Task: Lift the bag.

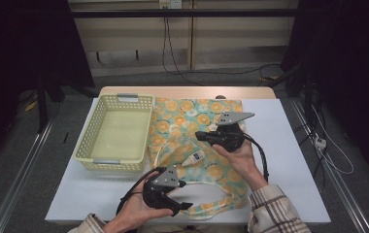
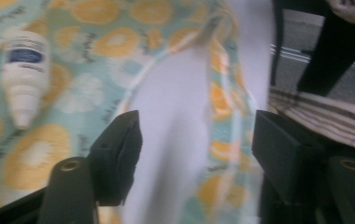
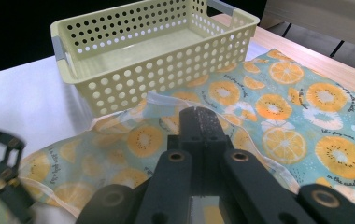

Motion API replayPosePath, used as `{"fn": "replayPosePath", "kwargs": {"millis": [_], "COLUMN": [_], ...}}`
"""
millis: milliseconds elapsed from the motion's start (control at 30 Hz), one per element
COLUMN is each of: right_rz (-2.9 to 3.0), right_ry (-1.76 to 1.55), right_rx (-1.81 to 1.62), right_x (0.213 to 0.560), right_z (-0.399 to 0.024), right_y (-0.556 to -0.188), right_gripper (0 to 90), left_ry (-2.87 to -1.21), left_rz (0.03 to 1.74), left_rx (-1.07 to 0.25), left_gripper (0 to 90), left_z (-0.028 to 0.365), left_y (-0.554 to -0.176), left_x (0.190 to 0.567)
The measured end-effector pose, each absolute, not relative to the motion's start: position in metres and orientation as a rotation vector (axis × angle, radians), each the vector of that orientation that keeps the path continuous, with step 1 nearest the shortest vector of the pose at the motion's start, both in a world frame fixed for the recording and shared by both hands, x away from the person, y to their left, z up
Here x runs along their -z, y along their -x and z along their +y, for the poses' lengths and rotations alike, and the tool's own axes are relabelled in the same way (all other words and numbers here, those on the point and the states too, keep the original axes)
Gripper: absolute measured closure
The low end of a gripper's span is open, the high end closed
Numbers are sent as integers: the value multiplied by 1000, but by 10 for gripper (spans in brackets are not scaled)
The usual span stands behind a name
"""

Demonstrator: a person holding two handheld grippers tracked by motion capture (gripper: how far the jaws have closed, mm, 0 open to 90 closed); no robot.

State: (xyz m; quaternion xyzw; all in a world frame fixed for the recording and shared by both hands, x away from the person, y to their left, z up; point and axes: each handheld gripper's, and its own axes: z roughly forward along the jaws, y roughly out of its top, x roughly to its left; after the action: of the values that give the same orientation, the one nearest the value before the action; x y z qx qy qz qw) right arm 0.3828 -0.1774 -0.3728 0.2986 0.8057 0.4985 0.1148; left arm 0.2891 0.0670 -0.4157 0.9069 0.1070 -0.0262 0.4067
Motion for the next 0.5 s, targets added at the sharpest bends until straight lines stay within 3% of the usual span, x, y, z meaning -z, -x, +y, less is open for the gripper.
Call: {"fn": "replayPosePath", "kwargs": {"millis": [300,500], "right_rz": [2367,2367], "right_ry": [-866,-872], "right_rx": [-1461,-1461], "right_x": [373,373], "right_z": [-176,-177], "right_y": [-381,-381], "right_gripper": [900,900], "left_ry": [-2413,-2432], "left_rz": [190,141], "left_rx": [107,136], "left_gripper": [372,464], "left_z": [45,41], "left_y": [-276,-278], "left_x": [435,446]}}
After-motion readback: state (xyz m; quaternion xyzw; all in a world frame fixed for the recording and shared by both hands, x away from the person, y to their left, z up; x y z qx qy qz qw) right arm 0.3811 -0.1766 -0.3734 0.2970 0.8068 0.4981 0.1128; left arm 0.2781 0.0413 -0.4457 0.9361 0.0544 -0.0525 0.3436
